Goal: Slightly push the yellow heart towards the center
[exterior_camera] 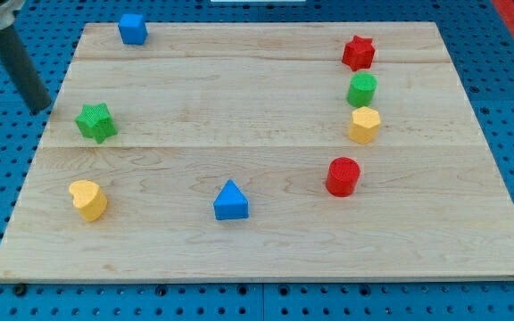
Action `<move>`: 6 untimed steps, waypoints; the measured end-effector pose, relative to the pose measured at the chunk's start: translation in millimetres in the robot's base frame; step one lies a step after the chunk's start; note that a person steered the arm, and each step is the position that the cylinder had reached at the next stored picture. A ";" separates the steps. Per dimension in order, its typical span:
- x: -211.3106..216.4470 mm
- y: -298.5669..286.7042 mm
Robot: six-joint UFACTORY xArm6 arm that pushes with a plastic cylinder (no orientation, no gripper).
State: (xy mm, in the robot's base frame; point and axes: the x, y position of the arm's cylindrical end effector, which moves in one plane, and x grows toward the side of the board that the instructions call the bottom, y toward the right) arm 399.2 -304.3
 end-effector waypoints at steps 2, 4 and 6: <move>176.1 9.9; 143.3 94.8; 126.8 55.3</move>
